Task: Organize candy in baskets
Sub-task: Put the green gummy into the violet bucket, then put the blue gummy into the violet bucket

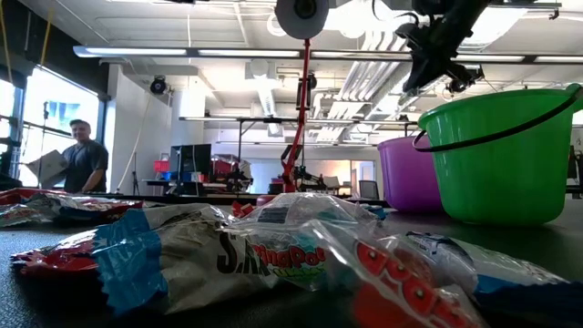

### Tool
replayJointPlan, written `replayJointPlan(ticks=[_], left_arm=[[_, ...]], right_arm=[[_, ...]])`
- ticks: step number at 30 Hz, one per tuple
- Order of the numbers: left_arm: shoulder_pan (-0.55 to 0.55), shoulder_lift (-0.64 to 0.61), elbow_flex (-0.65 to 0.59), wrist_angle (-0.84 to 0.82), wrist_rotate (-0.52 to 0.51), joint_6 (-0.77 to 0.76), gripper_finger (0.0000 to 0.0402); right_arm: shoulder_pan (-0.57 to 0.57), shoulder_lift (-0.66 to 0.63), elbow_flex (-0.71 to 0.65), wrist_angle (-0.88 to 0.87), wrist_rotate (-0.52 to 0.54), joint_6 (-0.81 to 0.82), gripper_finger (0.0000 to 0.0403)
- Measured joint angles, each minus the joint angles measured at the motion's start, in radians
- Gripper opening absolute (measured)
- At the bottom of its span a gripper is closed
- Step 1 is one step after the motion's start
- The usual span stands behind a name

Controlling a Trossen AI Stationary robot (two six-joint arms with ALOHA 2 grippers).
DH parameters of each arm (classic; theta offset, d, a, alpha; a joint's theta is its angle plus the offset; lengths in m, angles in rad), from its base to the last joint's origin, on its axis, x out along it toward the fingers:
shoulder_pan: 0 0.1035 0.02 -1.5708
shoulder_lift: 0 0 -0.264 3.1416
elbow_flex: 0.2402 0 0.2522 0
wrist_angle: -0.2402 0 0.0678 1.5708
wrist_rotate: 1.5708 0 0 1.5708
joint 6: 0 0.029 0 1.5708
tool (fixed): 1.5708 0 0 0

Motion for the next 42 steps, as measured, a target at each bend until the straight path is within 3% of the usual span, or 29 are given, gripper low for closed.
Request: replayJointPlan(ticks=[6, 12, 17, 24, 28, 34, 38, 42], left_arm=[[0.038, 0.001, 0.0, 0.0, 0.002, -0.053, 0.0136], [0.056, 0.001, 0.0, -0.002, 0.002, -0.056, 0.0136], [0.056, 0.001, 0.0, -0.026, 0.002, -0.056, 0.0136], [0.042, 0.001, 0.0, -0.205, -0.051, -0.083, 0.0136], [0.029, 0.001, 0.0, -0.226, -0.052, -0.089, 0.0136], [0.026, -0.001, 0.0, -0.226, -0.046, -0.097, 0.0136], [0.018, -0.001, 0.0, -0.271, 0.057, -0.24, 0.0136], [0.031, 0.003, 0.0, -0.478, 0.38, -0.53, 0.0136]], right_arm=[[-0.114, 0.015, 0.0, -0.048, -0.155, -0.041, 0.0], [-0.146, 0.06, 0.0, -0.061, -0.23, -0.112, 0.0], [-0.146, 0.071, 0.0, -0.065, -0.238, -0.175, 0.0017], [-0.145, 0.071, 0.0, -0.171, -0.238, -0.201, 0.0079], [-0.145, 0.071, 0.0, -0.23, -0.238, -0.216, 0.0107], [-0.145, 0.071, 0.0, -0.266, -0.237, -0.28, 0.0118], [-0.145, 0.075, 0.0, -0.247, -0.238, -0.311, 0.0118], [-0.145, 0.098, 0.0, -0.208, -0.288, -0.32, 0.0118]])
